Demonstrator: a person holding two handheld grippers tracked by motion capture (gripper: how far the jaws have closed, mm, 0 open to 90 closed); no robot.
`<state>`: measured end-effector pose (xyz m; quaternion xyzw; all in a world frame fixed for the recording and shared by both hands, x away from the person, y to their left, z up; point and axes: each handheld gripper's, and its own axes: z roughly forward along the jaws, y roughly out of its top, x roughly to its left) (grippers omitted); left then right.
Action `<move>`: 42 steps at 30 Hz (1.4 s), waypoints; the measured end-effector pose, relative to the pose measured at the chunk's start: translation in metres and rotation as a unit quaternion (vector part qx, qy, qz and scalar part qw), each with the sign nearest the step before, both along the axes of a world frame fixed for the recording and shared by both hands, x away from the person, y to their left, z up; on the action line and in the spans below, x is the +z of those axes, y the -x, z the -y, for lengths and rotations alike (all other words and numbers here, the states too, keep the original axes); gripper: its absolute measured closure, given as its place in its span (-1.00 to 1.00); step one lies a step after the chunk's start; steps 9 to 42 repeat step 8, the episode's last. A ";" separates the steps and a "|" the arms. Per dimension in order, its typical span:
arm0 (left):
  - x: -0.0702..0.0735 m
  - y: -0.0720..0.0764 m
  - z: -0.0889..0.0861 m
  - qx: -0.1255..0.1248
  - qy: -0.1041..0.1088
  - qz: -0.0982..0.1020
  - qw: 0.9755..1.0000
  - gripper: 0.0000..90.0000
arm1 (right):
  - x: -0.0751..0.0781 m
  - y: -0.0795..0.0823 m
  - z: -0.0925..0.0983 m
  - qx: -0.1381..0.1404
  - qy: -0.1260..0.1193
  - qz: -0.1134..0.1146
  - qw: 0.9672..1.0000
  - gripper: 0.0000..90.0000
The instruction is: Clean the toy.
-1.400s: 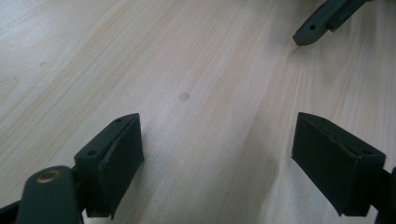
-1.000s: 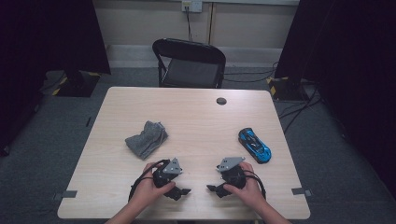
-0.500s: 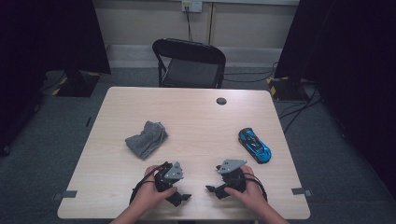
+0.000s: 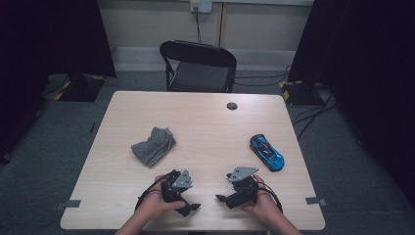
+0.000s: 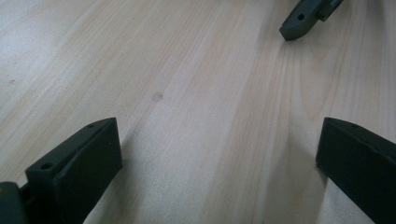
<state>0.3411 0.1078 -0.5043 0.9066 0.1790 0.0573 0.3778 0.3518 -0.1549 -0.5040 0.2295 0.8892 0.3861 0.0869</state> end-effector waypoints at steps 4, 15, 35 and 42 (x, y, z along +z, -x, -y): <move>0.000 -0.001 0.000 0.001 -0.001 0.000 1.000 -1.00 | 0.000 0.000 0.000 -0.001 0.001 0.001 1.000 -0.72; 0.000 -0.001 0.001 0.002 0.000 -0.001 1.000 -1.00 | 0.000 0.000 0.000 -0.001 0.000 0.001 1.000 -0.72; 0.000 -0.001 0.001 0.002 0.000 -0.001 1.000 -1.00 | 0.000 0.000 0.000 -0.001 0.000 0.001 1.000 -0.72; 0.000 -0.001 0.001 0.002 0.000 -0.001 1.000 -1.00 | 0.000 0.000 0.000 -0.001 0.000 0.001 1.000 -0.72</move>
